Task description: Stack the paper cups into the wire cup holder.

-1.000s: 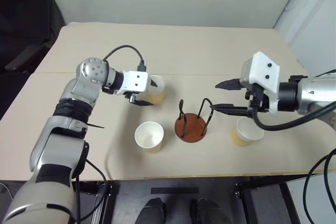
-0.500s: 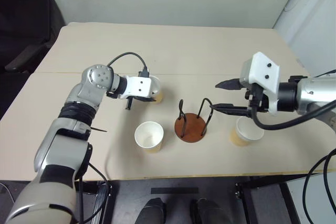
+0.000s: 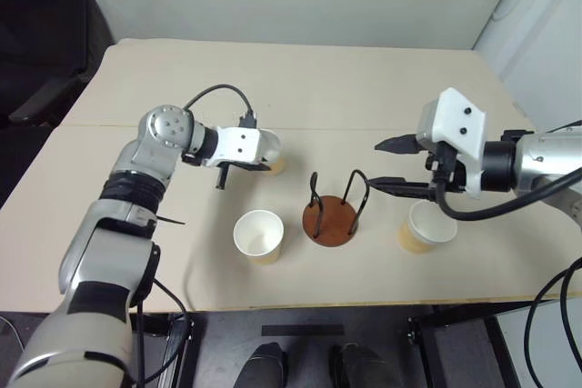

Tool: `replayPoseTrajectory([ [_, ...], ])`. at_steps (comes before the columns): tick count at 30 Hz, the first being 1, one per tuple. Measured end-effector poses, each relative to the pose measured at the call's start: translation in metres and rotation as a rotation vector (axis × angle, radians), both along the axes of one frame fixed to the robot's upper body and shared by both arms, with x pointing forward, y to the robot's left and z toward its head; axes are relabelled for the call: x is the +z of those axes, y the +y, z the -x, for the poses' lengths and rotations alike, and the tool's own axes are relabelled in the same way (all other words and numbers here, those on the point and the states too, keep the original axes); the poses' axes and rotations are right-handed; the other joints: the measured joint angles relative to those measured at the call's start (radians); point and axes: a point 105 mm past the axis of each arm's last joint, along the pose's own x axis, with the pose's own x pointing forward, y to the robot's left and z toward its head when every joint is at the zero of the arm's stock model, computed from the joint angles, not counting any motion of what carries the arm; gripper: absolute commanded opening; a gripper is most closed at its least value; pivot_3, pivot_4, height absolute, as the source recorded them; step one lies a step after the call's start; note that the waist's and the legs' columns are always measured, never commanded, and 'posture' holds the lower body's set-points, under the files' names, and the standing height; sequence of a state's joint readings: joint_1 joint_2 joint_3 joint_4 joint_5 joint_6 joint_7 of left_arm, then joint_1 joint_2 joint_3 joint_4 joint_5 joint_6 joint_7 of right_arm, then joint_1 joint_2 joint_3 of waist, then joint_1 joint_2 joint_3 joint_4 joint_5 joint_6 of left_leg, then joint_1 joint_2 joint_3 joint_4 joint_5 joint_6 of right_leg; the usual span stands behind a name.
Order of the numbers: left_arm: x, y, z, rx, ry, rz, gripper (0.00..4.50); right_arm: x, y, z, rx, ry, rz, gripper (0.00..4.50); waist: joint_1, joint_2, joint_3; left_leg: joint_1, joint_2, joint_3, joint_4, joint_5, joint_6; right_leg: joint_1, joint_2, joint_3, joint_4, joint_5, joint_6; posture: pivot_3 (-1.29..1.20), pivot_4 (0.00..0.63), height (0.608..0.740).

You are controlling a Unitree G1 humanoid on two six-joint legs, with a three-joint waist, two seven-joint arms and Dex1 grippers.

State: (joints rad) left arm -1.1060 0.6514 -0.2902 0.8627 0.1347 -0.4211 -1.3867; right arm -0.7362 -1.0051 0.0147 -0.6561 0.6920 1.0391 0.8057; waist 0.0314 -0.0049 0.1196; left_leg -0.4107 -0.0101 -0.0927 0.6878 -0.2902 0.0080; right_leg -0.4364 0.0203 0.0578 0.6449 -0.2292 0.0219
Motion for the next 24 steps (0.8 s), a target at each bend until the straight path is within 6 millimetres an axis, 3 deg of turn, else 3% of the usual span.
replayPoseTrajectory([
  [3,0.020,-0.003,-0.001,0.013,0.025,0.075,0.03,0.000,0.000,0.000,-0.001,0.004,0.001,2.79,0.001,0.000,0.000,-0.003,0.000,0.000,0.002,0.000,0.000,-0.002,0.000,-0.001,0.000,0.000,0.000,0.00,0.150,0.740],
  [9,0.077,-0.028,0.005,-0.054,0.003,0.223,0.03,-0.004,-0.001,0.000,-0.007,0.029,0.001,2.79,0.002,0.000,0.000,-0.009,0.000,0.000,0.011,-0.002,0.003,-0.005,0.000,-0.001,0.001,0.001,0.002,0.00,0.150,0.740],
  [15,0.099,-0.044,0.023,-0.134,0.119,0.305,0.03,-0.005,-0.002,0.000,-0.020,0.029,0.002,2.79,0.002,0.000,0.000,-0.009,0.000,0.000,0.011,-0.002,0.003,-0.005,0.000,-0.001,0.002,0.001,0.002,0.00,0.150,0.740],
  [20,0.128,-0.065,0.042,-0.226,0.159,0.375,0.03,-0.006,-0.011,0.001,-0.054,0.032,0.025,2.79,0.005,0.000,0.000,-0.010,0.000,0.001,0.012,-0.002,0.004,-0.005,0.000,-0.001,0.001,0.002,0.003,0.00,0.150,0.740],
  [24,0.132,-0.074,0.055,-0.282,0.208,0.384,0.03,-0.004,-0.013,0.003,-0.057,0.029,0.028,2.79,0.002,0.000,0.000,-0.009,0.000,0.001,0.012,-0.002,0.004,-0.005,0.000,-0.001,0.002,0.002,0.003,0.00,0.150,0.740],
])
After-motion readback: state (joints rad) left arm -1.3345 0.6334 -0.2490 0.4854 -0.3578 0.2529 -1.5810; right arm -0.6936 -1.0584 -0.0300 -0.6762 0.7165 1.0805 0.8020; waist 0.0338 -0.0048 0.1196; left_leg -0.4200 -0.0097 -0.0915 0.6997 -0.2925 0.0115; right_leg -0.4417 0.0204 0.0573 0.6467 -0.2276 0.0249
